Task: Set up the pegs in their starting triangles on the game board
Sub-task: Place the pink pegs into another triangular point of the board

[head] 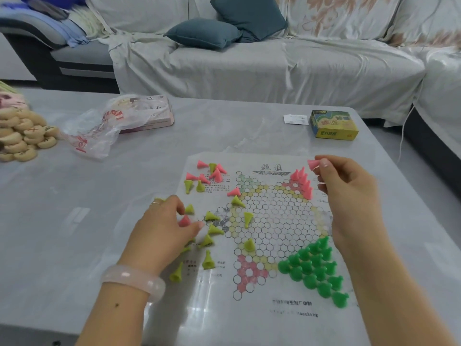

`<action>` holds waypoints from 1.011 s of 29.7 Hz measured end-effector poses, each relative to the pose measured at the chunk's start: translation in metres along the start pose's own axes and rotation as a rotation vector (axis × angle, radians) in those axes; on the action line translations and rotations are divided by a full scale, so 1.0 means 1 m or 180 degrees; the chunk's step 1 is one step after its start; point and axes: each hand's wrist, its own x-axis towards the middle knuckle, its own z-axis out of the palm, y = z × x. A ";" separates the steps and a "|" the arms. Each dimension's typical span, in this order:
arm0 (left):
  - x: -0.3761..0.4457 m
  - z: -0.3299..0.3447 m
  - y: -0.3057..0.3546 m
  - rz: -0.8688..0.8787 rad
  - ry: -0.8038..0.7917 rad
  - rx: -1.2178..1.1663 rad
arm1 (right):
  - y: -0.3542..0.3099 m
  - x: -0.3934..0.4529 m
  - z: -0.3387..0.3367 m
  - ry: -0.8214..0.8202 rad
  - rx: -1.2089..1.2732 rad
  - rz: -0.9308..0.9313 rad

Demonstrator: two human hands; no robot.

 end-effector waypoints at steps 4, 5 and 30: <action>0.002 0.007 0.004 0.0072 -0.0214 0.0229 | 0.002 0.000 0.004 -0.0037 -0.0033 0.0004; 0.003 0.008 0.004 0.0087 -0.0231 0.0323 | 0.002 0.000 0.004 -0.0039 -0.0046 0.0012; 0.011 -0.012 0.051 -0.0577 -0.1736 -0.5327 | 0.046 0.044 -0.005 -0.0366 -0.1659 -0.0261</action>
